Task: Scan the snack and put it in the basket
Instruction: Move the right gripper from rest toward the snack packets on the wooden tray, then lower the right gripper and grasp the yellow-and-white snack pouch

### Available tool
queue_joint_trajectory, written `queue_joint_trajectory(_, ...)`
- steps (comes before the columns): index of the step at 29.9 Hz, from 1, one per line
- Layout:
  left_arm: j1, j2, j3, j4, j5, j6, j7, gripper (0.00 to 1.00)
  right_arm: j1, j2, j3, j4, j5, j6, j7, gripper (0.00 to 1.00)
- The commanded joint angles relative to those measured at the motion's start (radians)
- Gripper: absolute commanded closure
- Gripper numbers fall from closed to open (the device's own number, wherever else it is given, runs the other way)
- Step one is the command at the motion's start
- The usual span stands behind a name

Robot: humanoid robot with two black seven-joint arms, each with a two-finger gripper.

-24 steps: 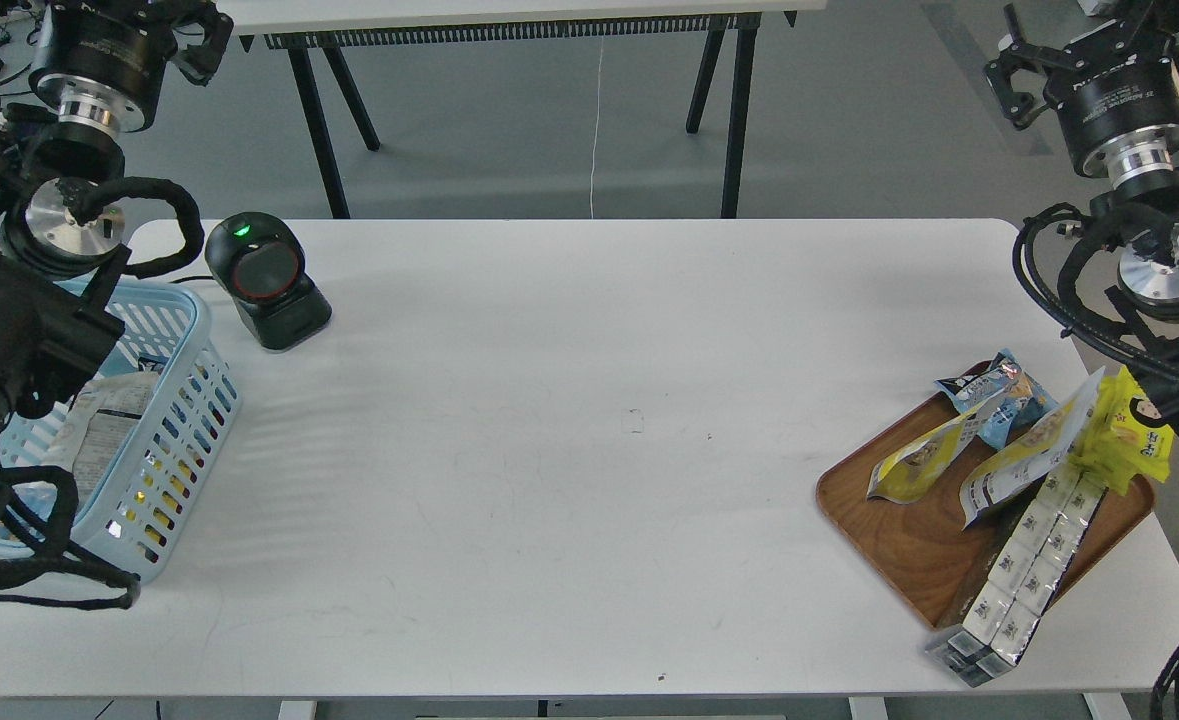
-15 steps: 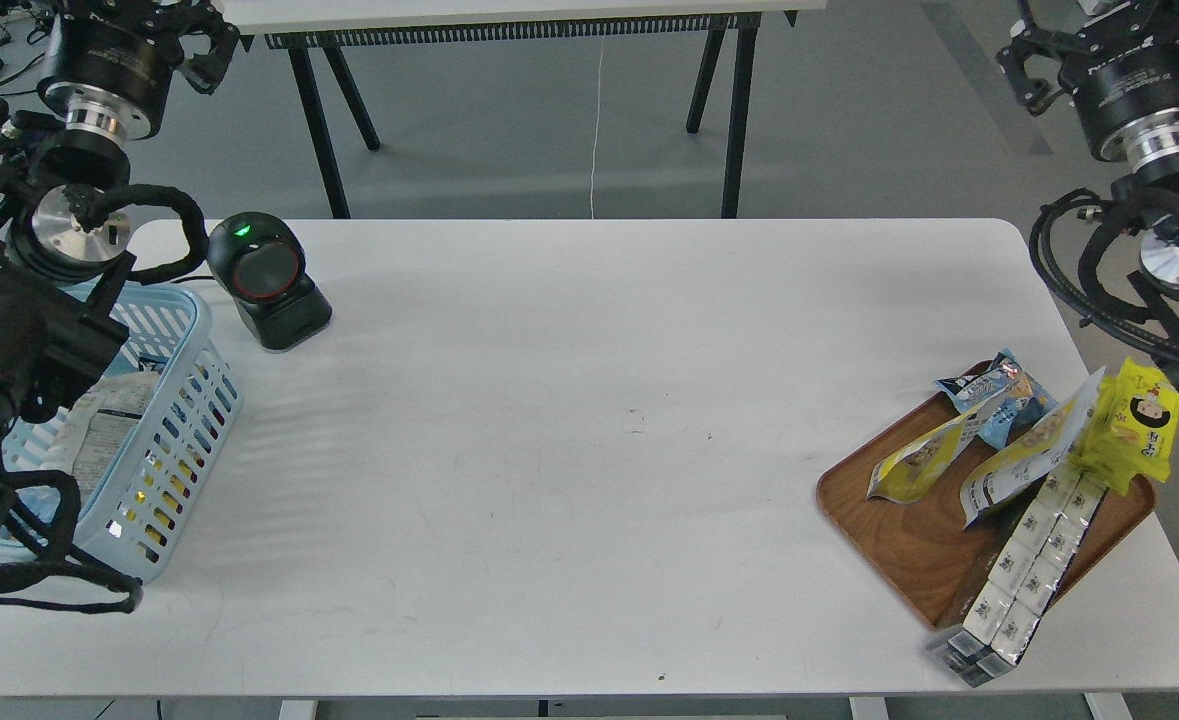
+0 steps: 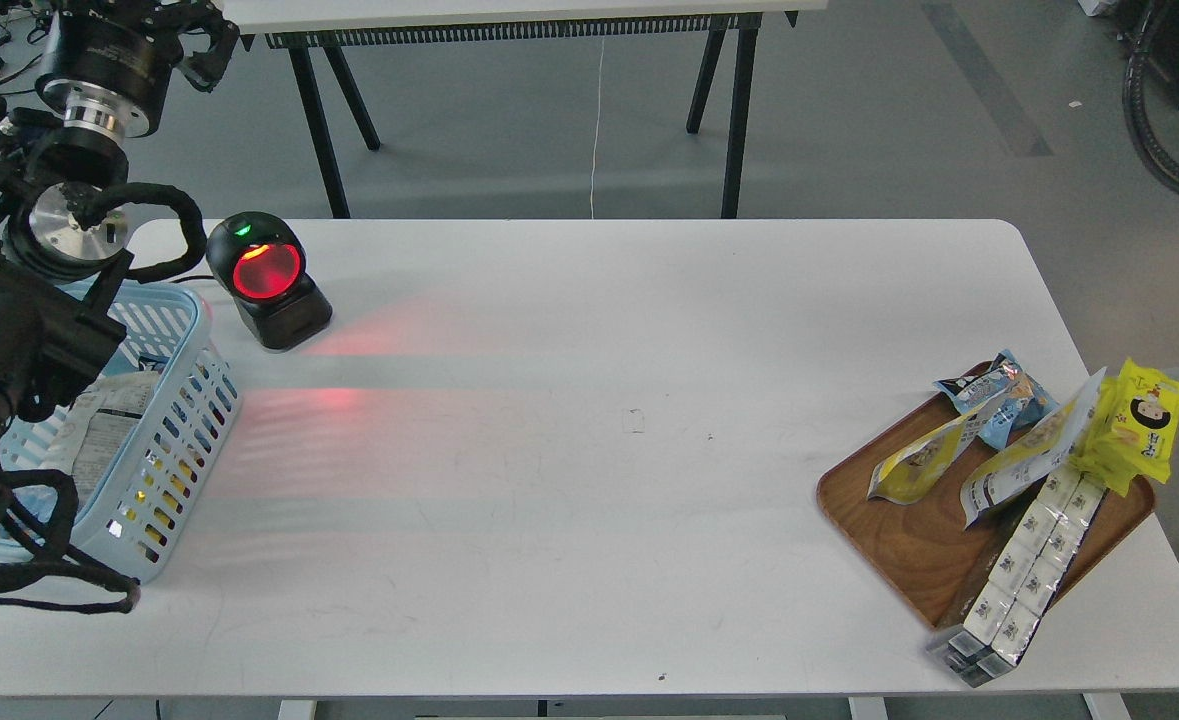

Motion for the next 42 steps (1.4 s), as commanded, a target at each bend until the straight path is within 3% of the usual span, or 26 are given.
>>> queue_joint_trajectory(1, 0.000, 0.001, 0.000, 0.000, 0.000, 0.000, -0.006, 0.00, 0.099, -0.031, -0.087, 0.145, -0.290, 0.000, 0.005, 0.02)
queue_joint_trajectory(6, 0.000, 0.001, 0.000, 0.000, 0.000, 0.000, -0.007, 0.00, 0.215, -0.061, -0.233, 0.306, -0.580, 0.000, 0.131, 0.02)
queue_joint_trajectory(12, 0.000, -0.002, 0.000, 0.000, 0.000, 0.000, -0.009, 0.00, 0.365, -0.052, -0.441, 0.527, -0.814, 0.000, 0.174, 0.02)
queue_joint_trajectory(20, 0.002, -0.011, -0.002, 0.000, 0.000, 0.000, -0.010, 0.00, 0.486, -0.015, -0.700, 0.753, -1.192, 0.000, 0.174, 0.03)
queue_joint_trajectory(24, 0.002, -0.012, -0.003, 0.000, 0.001, 0.000, -0.010, 0.00, 0.476, 0.014, -0.799, 0.757, -1.398, 0.000, 0.174, 0.03)
queue_joint_trajectory(31, 0.002, -0.011, 0.000, 0.001, 0.001, 0.000, -0.033, 0.00, 0.425, 0.023, -0.937, 0.757, -1.696, -0.105, 0.174, 0.06)
queue_joint_trajectory(42, 0.002, -0.009, -0.002, 0.001, 0.001, 0.000, -0.039, 0.00, 0.301, -0.041, -0.974, 0.696, -1.846, -0.132, 0.174, 0.08)
